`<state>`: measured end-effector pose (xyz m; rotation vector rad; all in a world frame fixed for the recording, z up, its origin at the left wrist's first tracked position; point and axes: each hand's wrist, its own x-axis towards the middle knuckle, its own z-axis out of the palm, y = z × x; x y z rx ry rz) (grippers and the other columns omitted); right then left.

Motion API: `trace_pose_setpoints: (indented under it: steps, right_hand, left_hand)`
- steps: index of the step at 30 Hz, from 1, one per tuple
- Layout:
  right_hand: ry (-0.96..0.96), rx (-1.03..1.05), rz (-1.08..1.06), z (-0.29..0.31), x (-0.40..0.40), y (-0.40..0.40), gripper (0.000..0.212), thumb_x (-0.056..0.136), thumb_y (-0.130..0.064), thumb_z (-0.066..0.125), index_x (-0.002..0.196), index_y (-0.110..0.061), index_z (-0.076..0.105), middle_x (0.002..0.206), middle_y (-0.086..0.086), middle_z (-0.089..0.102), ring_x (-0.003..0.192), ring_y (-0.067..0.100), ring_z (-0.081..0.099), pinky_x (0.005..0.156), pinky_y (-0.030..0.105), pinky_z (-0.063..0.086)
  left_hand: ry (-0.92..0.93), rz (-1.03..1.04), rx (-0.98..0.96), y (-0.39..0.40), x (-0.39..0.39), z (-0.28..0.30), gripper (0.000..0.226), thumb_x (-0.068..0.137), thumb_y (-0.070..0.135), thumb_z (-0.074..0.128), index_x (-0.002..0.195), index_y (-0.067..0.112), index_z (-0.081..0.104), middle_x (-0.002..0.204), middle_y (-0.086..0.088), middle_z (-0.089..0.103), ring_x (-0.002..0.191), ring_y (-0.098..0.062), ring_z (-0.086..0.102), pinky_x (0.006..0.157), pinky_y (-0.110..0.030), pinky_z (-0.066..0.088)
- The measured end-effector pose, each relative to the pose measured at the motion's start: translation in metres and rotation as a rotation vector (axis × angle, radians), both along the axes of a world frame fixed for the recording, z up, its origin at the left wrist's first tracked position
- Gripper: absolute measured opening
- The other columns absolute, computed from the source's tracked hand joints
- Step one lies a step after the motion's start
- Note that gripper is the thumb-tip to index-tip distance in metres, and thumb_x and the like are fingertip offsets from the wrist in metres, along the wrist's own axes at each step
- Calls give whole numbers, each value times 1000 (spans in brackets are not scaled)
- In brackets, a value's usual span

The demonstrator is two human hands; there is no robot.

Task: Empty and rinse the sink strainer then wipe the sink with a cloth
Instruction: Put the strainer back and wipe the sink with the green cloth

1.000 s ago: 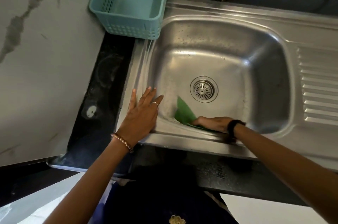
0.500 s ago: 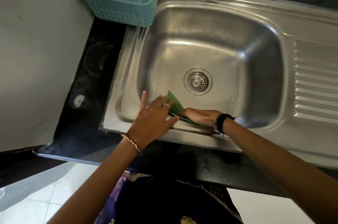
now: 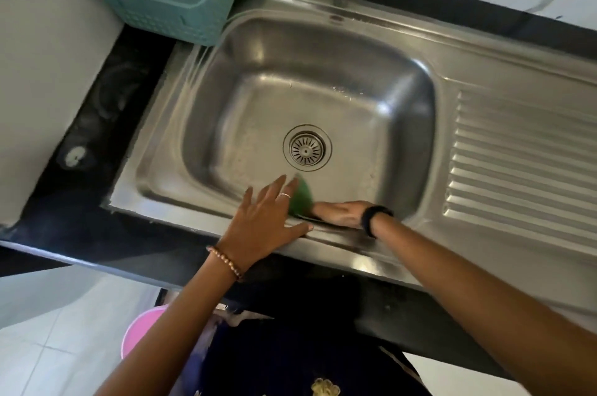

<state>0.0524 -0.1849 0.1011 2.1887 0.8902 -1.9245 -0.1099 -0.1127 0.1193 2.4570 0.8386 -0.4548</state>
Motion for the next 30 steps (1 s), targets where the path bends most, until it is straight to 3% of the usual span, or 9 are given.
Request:
trace_pose_setpoints:
  steps: [2,6,11,12,16,19,22,25,30]
  right_hand:
    - [63,72,-21,-8,-13,14,56,97,-44,33,145,-15,29,154,1,24,144,18,20,116,23,13]
    - [96,24,27,-14,-19,16,77,81,-70,30,146,-29,25,156,2,21,143,22,21,118,46,11]
    - [55,-3,280,10,48,-29,60,96,-54,22,148,-25,17,140,-23,14,135,4,19,107,13,8]
    - [-13,-28,386,18,62,-34,57,98,-51,18,148,-24,17,143,-23,11,137,6,19,109,16,8]
    - [-270,-25,740,19,86,-38,62,94,-52,14,141,-18,35,153,7,30,142,28,22,118,39,15]
    - [-276,-51,584,7,75,-32,73,86,-65,23,144,-23,30,155,4,26,143,24,24,116,34,18]
    - [59,-21,350,-1,55,-26,60,95,-51,26,144,-19,30,156,2,22,142,17,22,109,22,16]
    - [121,-39,361,1,56,-25,50,95,-50,27,138,-25,36,157,1,20,143,19,20,114,32,11]
    - [-165,-123,897,13,93,-21,62,94,-58,16,146,-27,25,155,3,26,141,24,27,114,36,20]
  left_hand:
    - [-30,31,46,-5,0,0,87,82,61,43,147,21,2,158,-5,6,145,-20,10,118,-43,9]
    - [1,87,36,-14,7,0,84,83,60,44,147,22,5,157,-5,10,145,-21,11,118,-45,9]
    - [72,92,-116,-22,29,1,65,85,56,46,139,21,35,146,2,41,134,-15,37,115,-44,20]
    - [100,66,-158,-25,34,1,60,87,56,43,135,20,42,144,3,45,131,-16,42,114,-42,22]
    - [158,-10,-221,-38,55,1,51,89,57,37,123,23,54,128,-2,60,118,-21,53,99,-35,36]
    - [125,-17,-177,-47,62,-2,43,88,58,37,101,24,60,105,0,67,103,-22,60,86,-33,40]
    - [91,-10,-132,-51,64,-5,38,88,58,37,76,23,46,79,6,54,87,-20,59,73,-29,31]
    - [59,18,-131,-51,65,-7,39,86,60,39,76,24,48,76,7,49,77,-17,53,72,-28,30]
    - [81,34,-302,-63,94,-15,41,79,69,42,83,29,51,86,4,56,78,-16,51,72,-30,33]
